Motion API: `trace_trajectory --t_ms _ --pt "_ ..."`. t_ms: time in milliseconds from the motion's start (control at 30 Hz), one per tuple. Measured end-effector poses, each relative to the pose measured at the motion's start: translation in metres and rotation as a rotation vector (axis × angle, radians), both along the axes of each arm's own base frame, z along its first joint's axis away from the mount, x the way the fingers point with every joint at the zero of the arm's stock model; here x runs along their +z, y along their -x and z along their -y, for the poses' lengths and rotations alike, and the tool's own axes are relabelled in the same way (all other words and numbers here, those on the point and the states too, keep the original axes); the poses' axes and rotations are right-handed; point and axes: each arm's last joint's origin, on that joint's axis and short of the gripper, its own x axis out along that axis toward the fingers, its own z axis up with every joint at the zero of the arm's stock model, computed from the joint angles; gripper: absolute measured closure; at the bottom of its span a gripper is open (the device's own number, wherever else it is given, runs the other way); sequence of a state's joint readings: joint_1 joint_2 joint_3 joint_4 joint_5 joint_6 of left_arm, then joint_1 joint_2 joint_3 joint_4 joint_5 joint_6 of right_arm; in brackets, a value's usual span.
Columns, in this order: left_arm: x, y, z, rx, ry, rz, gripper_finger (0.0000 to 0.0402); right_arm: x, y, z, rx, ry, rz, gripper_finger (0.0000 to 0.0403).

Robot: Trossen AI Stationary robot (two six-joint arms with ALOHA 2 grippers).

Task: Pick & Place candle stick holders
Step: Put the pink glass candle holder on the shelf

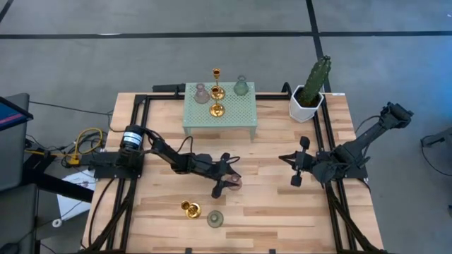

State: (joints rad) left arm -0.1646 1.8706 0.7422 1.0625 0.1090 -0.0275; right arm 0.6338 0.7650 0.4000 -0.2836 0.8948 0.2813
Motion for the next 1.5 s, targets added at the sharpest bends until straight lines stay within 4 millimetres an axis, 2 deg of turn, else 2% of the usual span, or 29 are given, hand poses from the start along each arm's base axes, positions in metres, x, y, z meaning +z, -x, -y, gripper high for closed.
trace_trajectory --t_ms 133,400,567,700,900,1167,1367,1500 --pt "0.0 0.0 0.0 0.0 0.013 -0.003 0.0266 0.0 0.0 0.0 0.0 0.0 0.0 0.0403" --pt "0.0 0.0 0.0 0.005 0.038 -0.014 0.025 0.0 0.0 0.0 0.0 0.0 0.0 0.0403" --pt "0.0 0.0 0.0 0.014 0.042 -0.015 0.0268 0.0 0.0 0.0 0.001 0.0 0.0 0.0403" --pt "0.01 0.003 -0.003 0.111 0.093 -0.044 0.0268 0.0 0.0 0.0 0.001 -0.001 -0.001 0.0403" --pt "0.036 0.017 -0.005 0.192 0.091 -0.106 0.026 0.0 0.0 0.0 0.002 0.0 -0.002 0.0403" --pt "0.092 0.048 -0.005 0.231 -0.007 -0.034 0.0268 0.0 0.0 0.0 0.001 0.001 -0.006 0.0403" --pt "0.128 0.08 -0.019 0.46 -0.083 -0.008 0.0265 0.0 0.0 0.0 0.0 -0.004 -0.005 0.0403" --pt "0.149 0.099 -0.03 0.581 -0.066 0.054 0.0267 0.0 0.0 0.0 -0.001 -0.004 -0.005 0.0403"
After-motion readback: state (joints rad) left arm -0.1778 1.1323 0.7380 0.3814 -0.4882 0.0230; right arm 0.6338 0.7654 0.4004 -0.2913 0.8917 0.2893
